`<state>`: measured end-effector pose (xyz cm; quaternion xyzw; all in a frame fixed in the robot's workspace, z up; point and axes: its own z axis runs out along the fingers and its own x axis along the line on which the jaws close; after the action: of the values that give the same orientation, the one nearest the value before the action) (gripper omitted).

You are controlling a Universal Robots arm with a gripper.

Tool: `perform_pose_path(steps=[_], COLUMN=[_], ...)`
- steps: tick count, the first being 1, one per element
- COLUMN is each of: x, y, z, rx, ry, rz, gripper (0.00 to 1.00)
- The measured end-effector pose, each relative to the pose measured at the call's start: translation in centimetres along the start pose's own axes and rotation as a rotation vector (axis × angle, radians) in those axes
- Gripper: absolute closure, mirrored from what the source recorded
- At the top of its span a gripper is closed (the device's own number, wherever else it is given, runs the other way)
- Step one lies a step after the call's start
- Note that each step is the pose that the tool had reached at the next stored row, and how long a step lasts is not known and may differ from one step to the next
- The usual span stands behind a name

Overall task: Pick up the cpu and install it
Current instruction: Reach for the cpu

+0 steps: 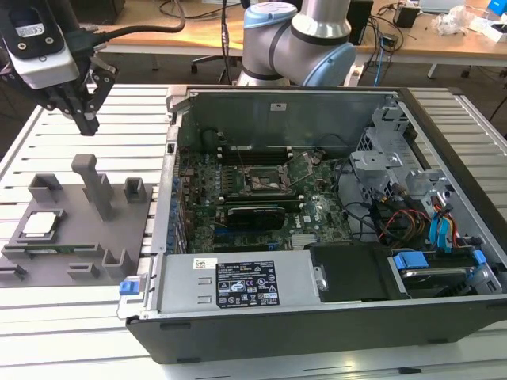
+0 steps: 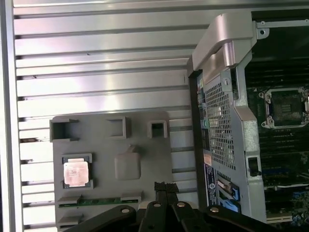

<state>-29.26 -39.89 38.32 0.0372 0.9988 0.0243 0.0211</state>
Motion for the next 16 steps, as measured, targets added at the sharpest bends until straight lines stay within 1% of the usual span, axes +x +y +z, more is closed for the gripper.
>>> perform_pose_path(steps=[10,16], x=[1.14,1.52], y=[-0.09,-0.12], z=[0.13,0.14], rx=[-0.0001,-0.0009], ry=[-0.0001,0.0001], rz=[0.0,0.0], gripper=[0.89,0.89])
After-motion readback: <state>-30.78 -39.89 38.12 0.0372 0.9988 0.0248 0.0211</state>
